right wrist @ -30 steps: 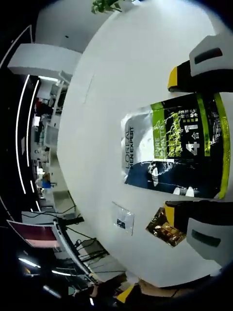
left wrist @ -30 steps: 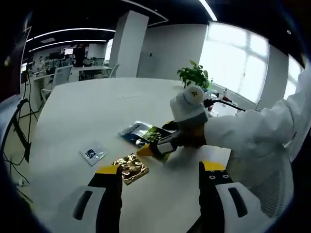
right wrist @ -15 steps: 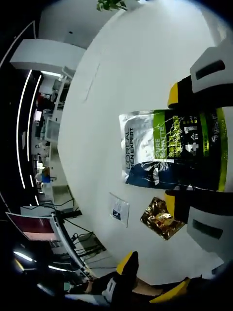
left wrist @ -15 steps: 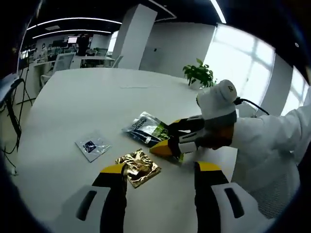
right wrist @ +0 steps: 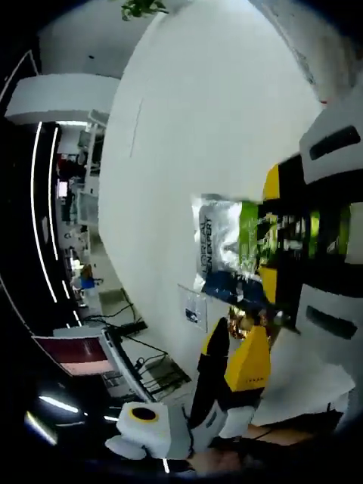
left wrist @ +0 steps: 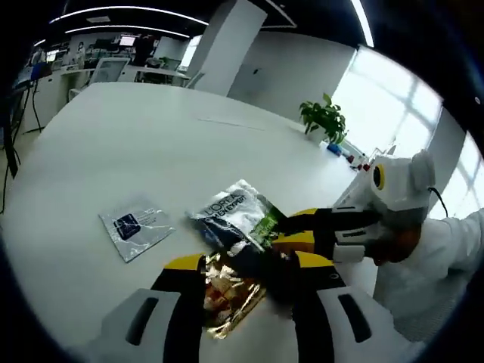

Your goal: Arrange the skincare products in the storage area until every visible bottle or jar stands upright without overlapping.

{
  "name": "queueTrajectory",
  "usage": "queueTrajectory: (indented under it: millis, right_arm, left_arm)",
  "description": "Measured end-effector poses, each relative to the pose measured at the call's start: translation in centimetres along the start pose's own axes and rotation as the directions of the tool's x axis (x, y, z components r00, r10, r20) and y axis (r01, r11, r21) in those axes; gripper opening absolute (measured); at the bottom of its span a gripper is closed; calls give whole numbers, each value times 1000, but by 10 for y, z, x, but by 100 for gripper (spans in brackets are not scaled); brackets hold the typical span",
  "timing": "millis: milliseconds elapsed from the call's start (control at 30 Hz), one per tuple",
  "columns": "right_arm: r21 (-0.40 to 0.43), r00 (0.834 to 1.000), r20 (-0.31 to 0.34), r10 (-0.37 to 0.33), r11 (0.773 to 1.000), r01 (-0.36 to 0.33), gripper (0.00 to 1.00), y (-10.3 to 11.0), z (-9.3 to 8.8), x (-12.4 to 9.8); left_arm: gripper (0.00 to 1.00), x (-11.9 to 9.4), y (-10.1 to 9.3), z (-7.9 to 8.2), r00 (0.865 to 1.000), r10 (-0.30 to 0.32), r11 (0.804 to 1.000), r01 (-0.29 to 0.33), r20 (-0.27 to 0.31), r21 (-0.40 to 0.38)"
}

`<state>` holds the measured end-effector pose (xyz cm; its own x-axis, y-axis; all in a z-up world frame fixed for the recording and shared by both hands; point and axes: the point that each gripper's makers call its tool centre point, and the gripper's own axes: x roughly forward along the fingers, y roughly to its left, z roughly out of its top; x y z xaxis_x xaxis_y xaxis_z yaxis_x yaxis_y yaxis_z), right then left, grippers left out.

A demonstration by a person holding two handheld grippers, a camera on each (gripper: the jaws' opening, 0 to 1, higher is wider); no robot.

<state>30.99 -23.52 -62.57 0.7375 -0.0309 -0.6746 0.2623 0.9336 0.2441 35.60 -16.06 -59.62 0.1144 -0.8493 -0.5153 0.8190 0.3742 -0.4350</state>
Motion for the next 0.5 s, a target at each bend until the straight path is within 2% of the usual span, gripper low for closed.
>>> queueTrajectory:
  millis: [33, 67, 100, 133, 167, 267, 500]
  right_arm:
    - [-36, 985, 98, 144, 989, -141, 2, 24, 15, 0]
    - [15, 994, 77, 72, 997, -73, 0, 15, 7, -4]
    - [-123, 999, 46, 8, 992, -2, 0, 4, 2, -8]
    - [-181, 998, 54, 14, 983, -4, 0, 2, 4, -4]
    - [-164, 997, 42, 59, 985, -51, 0, 10, 2, -1]
    - [-144, 997, 53, 57, 988, -49, 0, 9, 5, 0]
    - [-159, 997, 39, 60, 986, -53, 0, 7, 5, -2]
  left_arm:
    - [42, 3, 3, 1, 1000, 0, 1000, 0, 3, 2]
    - [41, 5, 5, -1, 1000, 5, 1000, -6, -9, -11]
    - [40, 7, 6, -3, 1000, 7, 1000, -7, -18, -21]
    - [37, 7, 6, -3, 1000, 9, 1000, -9, -16, -20]
    - [36, 6, 6, -2, 1000, 15, 999, -16, -15, -28]
    - [34, 7, 7, -2, 1000, 12, 1000, -13, -15, -26]
    - [32, 1, 13, -3, 999, 35, 998, -36, -11, -50]
